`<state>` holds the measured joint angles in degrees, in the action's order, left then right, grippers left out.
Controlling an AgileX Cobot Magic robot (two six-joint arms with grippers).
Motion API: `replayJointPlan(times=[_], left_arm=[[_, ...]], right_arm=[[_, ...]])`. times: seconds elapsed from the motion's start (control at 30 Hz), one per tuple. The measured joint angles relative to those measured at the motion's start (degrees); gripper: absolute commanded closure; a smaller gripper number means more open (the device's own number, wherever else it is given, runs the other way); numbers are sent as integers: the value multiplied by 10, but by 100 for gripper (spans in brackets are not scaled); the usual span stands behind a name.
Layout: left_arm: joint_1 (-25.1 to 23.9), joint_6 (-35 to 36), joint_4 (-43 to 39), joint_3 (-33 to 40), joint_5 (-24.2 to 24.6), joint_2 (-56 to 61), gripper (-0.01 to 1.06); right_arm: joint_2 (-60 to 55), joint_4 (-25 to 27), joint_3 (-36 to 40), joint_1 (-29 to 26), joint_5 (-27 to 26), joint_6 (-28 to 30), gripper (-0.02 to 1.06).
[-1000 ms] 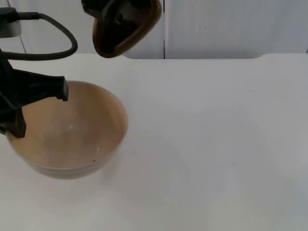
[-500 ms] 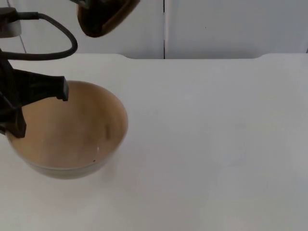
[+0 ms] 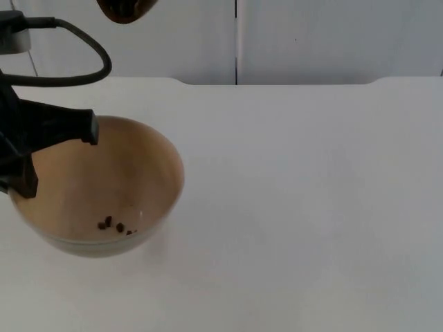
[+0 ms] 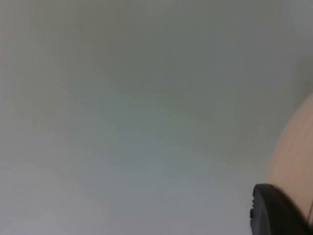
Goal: Pick up the bowl with the left hand and pour the coffee beans from the cup into the bowl with the right hand.
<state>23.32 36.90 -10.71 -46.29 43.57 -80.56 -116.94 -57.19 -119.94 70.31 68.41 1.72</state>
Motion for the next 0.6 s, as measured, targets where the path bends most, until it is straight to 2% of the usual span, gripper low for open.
replayJointPlan(times=[0.2, 0.33, 0.6], left_arm=[[0, 0, 0, 0, -1, 0, 105], [0, 0, 0, 0, -2, 0, 105], [0, 0, 2, 0, -3, 0, 105]], right_arm=[[0, -13, 0, 10, 0, 10, 104], [0, -52, 0, 22, 0, 13, 104], [0, -60, 0, 26, 1, 31, 104]])
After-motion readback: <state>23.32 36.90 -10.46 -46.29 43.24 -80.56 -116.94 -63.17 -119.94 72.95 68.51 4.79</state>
